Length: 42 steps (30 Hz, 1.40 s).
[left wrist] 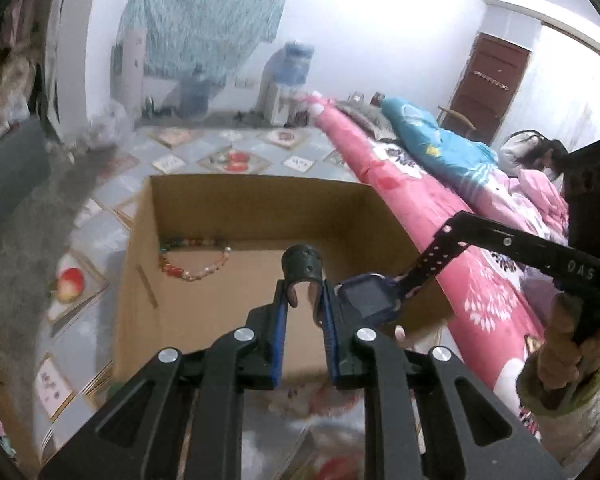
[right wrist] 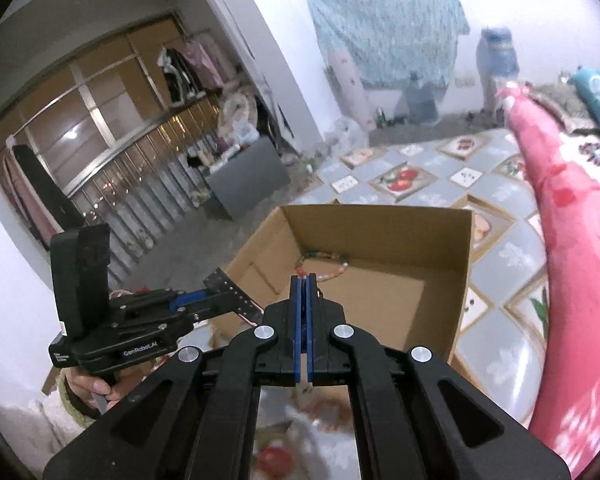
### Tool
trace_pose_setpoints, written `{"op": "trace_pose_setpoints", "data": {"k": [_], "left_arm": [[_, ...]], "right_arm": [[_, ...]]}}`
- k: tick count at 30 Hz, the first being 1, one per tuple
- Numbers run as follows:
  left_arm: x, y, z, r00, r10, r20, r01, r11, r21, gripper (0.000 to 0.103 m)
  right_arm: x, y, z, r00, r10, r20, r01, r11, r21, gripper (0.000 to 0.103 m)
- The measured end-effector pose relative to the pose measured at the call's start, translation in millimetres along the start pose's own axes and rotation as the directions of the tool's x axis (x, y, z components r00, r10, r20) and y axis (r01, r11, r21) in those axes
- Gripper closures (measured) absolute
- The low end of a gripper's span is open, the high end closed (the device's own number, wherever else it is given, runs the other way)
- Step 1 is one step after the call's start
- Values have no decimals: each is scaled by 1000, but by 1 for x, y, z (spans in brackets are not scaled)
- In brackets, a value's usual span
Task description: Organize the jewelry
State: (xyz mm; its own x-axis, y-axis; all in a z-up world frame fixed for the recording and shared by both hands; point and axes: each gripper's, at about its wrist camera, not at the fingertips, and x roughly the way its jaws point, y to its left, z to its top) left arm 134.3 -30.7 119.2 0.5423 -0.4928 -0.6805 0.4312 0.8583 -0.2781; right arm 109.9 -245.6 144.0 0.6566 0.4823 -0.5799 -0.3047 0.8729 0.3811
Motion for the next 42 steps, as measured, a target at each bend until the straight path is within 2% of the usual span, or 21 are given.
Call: {"op": "trace_pose_setpoints", "data": {"k": [2, 5, 10, 14, 16, 18, 21, 26, 29, 31, 33, 35, 36, 38, 41, 42], "left_arm": [[20, 7, 11, 999, -6, -42, 5, 1000, -23, 87], [54, 14, 27, 994, 24, -104, -26, 999, -24, 87], [108, 31, 39, 969, 65, -236, -74, 997, -28, 85], [140, 51, 41, 928, 104, -357, -133, 989, -58, 67], [144, 60, 41, 912, 97, -397, -155, 981, -117, 47], [140, 64, 41, 917, 84, -390, -151, 978, -145, 40], [135, 67, 41, 920, 93, -381, -163, 974, -156, 39], [119, 61, 47, 945, 101, -310, -155, 975, -157, 39], [101, 51, 51, 964, 115, -242, -148, 981, -125, 39], [83, 45, 52, 975, 130, -181, -148, 984, -95, 35], [59, 39, 48, 983, 148, -112, -156, 986, -66, 30], [43, 37, 42, 985, 159, -63, -162, 986, -48, 27], [31, 37, 36, 986, 164, -32, -165, 985, -39, 25], [17, 38, 26, 985, 172, 2, -172, 985, -29, 24], [1, 45, 9, 983, 182, 22, -182, 983, -21, 23], [-4, 50, 2, 983, 184, 28, -183, 983, -27, 23]], "right_arm": [[22, -10, 11, 999, -9, -47, 10, 1000, 12, 103], [61, -29, 28, 992, -52, -118, 53, 999, 5, 103], [108, -52, 42, 971, -101, -217, 104, 995, 2, 103], [135, -63, 46, 947, -182, -266, 177, 983, -42, 103], [142, -68, 45, 934, -214, -285, 204, 977, -65, 102], [143, -70, 45, 936, -202, -289, 193, 979, -58, 101], [138, -68, 48, 939, -221, -263, 208, 975, -78, 99], [129, -71, 51, 946, -214, -242, 205, 977, -62, 99], [126, -63, 50, 940, -186, -286, 173, 982, -71, 97], [132, -55, 47, 922, -168, -349, 145, 985, -92, 89], [145, -45, 40, 880, -143, -453, 104, 989, -110, 78], [166, -37, 27, 811, -151, -565, 92, 987, -131, 74], [174, -36, 23, 788, -149, -597, 88, 987, -131, 73], [199, -36, 12, 713, -158, -683, 101, 987, -122, 72], [229, -40, 3, 647, -163, -745, 138, 986, -96, 71], [236, -42, 2, 638, -160, -753, 147, 985, -84, 71]]}}
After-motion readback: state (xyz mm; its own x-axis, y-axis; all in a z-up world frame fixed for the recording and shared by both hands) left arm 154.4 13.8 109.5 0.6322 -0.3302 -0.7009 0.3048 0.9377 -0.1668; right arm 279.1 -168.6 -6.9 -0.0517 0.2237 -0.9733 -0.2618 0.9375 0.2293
